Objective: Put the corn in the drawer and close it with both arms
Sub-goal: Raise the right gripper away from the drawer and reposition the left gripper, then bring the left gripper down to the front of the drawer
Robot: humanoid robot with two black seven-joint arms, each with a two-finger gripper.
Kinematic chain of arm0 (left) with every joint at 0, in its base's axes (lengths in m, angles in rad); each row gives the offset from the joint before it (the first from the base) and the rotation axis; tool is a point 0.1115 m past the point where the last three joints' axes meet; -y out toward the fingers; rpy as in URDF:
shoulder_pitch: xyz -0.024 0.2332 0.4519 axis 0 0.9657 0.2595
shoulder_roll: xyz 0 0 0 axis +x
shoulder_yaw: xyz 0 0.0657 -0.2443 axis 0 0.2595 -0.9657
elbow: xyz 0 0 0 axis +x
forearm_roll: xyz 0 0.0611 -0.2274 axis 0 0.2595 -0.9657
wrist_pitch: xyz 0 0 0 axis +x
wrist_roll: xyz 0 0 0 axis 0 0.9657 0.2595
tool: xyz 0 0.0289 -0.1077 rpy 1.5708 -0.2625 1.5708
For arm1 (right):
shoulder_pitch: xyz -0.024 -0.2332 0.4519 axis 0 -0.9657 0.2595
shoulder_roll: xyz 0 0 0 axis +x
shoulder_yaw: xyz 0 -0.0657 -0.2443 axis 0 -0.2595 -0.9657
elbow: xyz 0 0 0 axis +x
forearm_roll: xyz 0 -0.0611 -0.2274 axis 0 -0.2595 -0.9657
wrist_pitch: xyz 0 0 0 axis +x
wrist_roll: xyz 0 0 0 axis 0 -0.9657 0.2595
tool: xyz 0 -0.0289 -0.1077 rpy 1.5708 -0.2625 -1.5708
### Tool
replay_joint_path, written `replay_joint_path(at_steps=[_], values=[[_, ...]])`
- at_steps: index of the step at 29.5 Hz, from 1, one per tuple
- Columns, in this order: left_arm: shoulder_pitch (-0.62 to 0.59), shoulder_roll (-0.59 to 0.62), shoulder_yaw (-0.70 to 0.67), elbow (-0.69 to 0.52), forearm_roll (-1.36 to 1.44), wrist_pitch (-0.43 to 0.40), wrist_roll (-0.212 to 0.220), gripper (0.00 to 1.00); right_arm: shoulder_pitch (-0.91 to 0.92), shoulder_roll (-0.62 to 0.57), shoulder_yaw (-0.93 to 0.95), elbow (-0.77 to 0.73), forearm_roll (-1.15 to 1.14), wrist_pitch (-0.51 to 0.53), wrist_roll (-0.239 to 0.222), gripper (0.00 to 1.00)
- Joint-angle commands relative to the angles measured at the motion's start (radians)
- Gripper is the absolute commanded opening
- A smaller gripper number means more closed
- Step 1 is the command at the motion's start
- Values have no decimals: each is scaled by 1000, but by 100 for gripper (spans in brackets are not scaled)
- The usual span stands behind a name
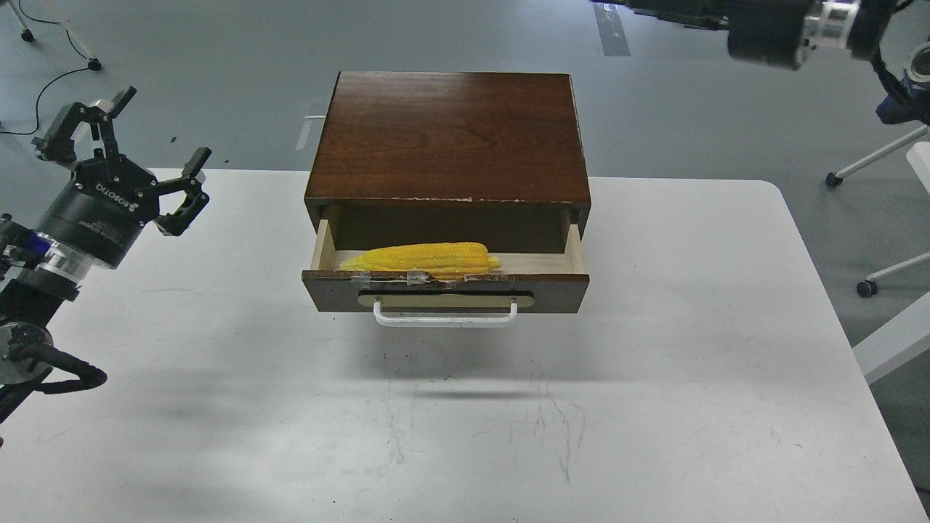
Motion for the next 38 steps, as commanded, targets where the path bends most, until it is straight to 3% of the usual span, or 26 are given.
replay_joint_path(at_steps=[1, 5, 10, 11, 13, 17, 18, 23, 29, 33, 35, 36, 37, 38], values=[[-61, 1, -6, 38, 5, 0, 0, 99, -195, 4, 105, -35, 105, 0, 0, 100], [-99, 8, -12, 6, 81, 0, 0, 99, -308, 48, 132, -61, 218, -1, 0, 100], [-113, 48, -21, -262, 371, 0, 0, 99, -345, 168, 133, -225, 326, -9, 0, 100], [-113, 48, -21, -263, 371, 0, 0, 99, -345, 168, 133, -225, 326, -9, 0, 100], [-113, 47, -21, -402, 539, 0, 0, 99, -354, 203, 133, -279, 338, -9, 0, 100], [-113, 32, -16, -537, 826, 0, 0, 99, -376, 205, 133, -284, 338, -8, 0, 100], [-113, 10, -9, -586, 1003, 0, 0, 99, -382, 205, 133, -284, 338, -8, 0, 100], [-109, -100, 22, -669, 1513, 0, 0, 98, -411, 205, 133, -285, 338, -9, 0, 100], [-98, -171, 175, -672, 1626, 0, 0, 92, -422, 202, 136, -284, 338, -9, 0, 100], [-46, -171, 257, -660, 1637, 0, 0, 76, -426, 202, 137, -282, 338, -9, 0, 100], [-12, -168, 263, -646, 1663, 27, 0, 54, -436, 203, 143, -279, 338, -9, 0, 100], [11, -168, 263, -634, 1690, 41, 0, 35, -440, 203, 155, -279, 338, -9, 0, 100], [20, -168, 263, -629, 1698, 44, 0, 27, -443, 203, 160, -279, 338, -9, 0, 100], [32, -168, 261, -625, 1706, 48, 0, 4, -451, 205, 169, -279, 338, -9, 0, 100]])
